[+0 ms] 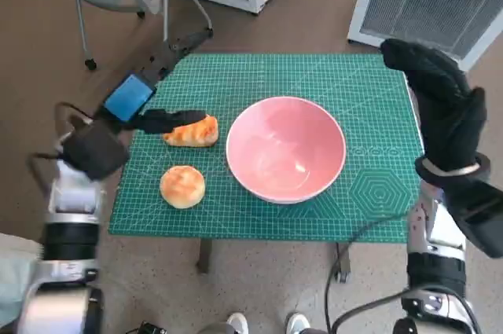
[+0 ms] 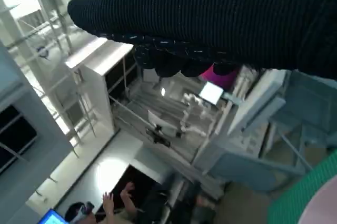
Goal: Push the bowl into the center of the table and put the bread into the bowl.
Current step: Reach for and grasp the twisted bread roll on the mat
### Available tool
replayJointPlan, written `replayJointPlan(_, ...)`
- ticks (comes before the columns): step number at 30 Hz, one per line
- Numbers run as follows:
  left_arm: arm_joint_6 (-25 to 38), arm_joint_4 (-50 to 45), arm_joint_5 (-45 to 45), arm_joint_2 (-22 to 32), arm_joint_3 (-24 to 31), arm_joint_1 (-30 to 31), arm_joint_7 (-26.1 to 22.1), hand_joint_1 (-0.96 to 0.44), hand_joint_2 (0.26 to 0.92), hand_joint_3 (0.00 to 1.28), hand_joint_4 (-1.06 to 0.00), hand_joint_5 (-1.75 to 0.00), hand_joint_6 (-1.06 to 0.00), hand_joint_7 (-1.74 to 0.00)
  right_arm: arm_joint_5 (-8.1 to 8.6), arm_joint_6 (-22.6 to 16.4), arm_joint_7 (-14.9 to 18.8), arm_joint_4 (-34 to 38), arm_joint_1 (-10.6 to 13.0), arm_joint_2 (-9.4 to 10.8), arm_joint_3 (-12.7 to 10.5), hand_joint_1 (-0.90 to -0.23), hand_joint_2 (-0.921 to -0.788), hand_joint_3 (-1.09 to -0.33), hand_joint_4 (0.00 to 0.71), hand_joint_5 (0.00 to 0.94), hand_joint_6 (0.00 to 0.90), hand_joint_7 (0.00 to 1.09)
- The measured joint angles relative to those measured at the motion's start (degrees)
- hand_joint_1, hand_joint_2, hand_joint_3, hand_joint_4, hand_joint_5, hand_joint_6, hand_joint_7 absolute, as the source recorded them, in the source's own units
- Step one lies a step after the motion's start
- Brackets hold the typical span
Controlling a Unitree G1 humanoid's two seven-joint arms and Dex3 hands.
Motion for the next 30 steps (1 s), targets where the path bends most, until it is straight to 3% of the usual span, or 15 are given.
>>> replayJointPlan(6,14.0,-1.8,10.7,1.3,-6.8,-3.0,-1.4,-0.05,0.742,0.01,-0.13,-0.02,-0.25,-0.04,0.63,2.3,-1.0,-3.6,1.2,0.0,0.8,-0.571,-0.921,-0.659,0.105,0.015,-0.001,0.46)
replayJointPlan(12,20.3,-1.2,15.6,1.3,-11.7,-5.6,-2.3,-0.07,0.744,0.01,-0.14,-0.01,-0.26,-0.03,0.73,4.4,-2.1,-4.9,3.2,0.0,1.4,-0.571,-0.921,-0.66,0.106,0.014,-0.001,0.46)
replayJointPlan(21,23.9,4.8,20.2,0.0,-17.9,-10.4,-2.6,-0.1,0.744,0.0,-0.15,0.0,-0.28,-0.02,0.79,5.3,-2.8,-5.6,3.6,-0.1,1.9,-0.572,-0.921,-0.66,0.107,0.012,-0.001,0.46)
replayJointPlan(30,24.1,16.8,22.1,-3.2,-22.1,-15.0,-1.3,-0.14,0.744,0.0,-0.14,0.0,-0.3,-0.02,0.76,5.3,-3.4,-5.6,3.7,-0.2,2.5,-0.57,-0.921,-0.664,0.107,0.01,-0.001,0.44)
